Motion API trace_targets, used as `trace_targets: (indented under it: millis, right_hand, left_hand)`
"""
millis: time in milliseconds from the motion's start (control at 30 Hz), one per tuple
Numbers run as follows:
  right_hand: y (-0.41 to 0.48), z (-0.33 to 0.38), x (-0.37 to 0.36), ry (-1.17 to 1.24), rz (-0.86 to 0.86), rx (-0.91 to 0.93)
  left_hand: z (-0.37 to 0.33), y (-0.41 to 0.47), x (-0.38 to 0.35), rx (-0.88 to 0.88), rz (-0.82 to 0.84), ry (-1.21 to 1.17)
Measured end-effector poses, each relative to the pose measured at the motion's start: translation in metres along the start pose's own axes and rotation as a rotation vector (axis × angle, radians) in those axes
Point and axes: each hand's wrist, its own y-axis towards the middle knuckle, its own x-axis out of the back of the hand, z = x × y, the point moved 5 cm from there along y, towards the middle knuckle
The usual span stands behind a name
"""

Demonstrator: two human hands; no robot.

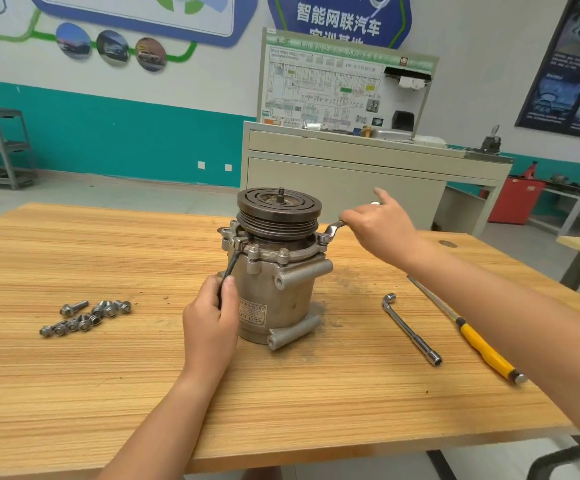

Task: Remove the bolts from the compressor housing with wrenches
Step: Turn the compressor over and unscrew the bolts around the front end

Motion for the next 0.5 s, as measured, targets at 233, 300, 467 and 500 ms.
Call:
trace_targets:
  millis: [233, 300, 467, 500]
  right_hand:
    - [0.021, 0.011, -0.036, 0.193, 0.010, -0.215]
    - [0.010, -0.001, -0.025, 0.299, -0.092, -0.322]
    - [-0.029, -0.014, 0.018, 0.535, -0.174, -0.431]
    - [-0.038, -0.012, 0.026, 0.514, -0.131, -0.415]
  left_hand:
    - [0.001, 0.001, 0.001, -0.004, -0.003, -0.017]
    - [0.001, 0.001, 0.001, -0.006, -0.006, -0.017]
    - [-0.002, 0.001, 0.002, -0.014, -0.009, -0.009]
    - [-0.002, 0.001, 0.002, -0.017, -0.010, -0.009]
